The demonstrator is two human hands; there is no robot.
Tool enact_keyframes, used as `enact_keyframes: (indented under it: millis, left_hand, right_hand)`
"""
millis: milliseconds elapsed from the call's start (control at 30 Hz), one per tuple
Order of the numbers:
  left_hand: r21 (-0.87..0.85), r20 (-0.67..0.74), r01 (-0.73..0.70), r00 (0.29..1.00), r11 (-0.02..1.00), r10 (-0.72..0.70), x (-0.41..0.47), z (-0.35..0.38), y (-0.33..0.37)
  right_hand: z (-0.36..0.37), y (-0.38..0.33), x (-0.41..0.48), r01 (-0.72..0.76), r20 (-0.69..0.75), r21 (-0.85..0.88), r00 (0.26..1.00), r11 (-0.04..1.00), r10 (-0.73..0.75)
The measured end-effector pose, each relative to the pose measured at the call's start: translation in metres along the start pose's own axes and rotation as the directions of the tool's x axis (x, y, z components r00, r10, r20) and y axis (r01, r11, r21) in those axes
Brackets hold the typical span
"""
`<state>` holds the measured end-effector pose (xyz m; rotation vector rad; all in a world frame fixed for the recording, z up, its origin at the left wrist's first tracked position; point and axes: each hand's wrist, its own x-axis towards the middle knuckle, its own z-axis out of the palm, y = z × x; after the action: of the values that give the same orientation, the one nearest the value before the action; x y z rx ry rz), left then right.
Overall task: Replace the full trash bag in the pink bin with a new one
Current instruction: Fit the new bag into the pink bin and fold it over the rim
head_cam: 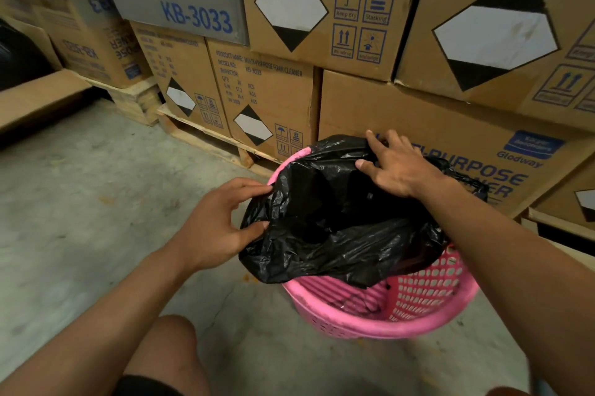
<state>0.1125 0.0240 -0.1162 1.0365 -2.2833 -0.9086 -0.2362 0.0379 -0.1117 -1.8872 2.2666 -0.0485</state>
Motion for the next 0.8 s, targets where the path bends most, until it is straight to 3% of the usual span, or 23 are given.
enact_keyframes:
  millis: [167, 367, 500, 633, 800]
  left_hand:
    - [0.153, 0.077, -0.049, 0.996, 0.987, 0.038, -0.006, -0.004, 0.020]
    - [0.327, -0.019, -0.132, 0.989, 0.936, 0.146, -0.021, 0.012, 0.020]
    - [0.384, -0.056, -0.066, 0.994, 0.921, 0.095, -0.025, 0.015, 0.026]
    - [0.274, -0.127, 0.135, 0.986, 0.952, -0.104, -0.026, 0.023, 0.038]
    - [0.227, 0.045, 0.251, 0.962, 0.941, -0.268, -0.028, 0.026, 0.044]
  right_hand:
    - [-0.002, 0.000, -0.003, 0.003, -0.019, -0.021, 1.000, 1.000, -0.003]
    - [-0.005, 0.001, -0.005, 0.010, 0.012, -0.023, 1.000, 1.000, -0.010]
    - [-0.005, 0.001, -0.006, 0.010, 0.015, -0.011, 1.000, 1.000, -0.010]
    - [-0.004, -0.001, -0.006, 0.004, 0.011, 0.013, 1.000, 1.000, -0.004]
    - [-0.003, -0.005, -0.003, 0.026, -0.023, 0.017, 0.999, 1.000, -0.026]
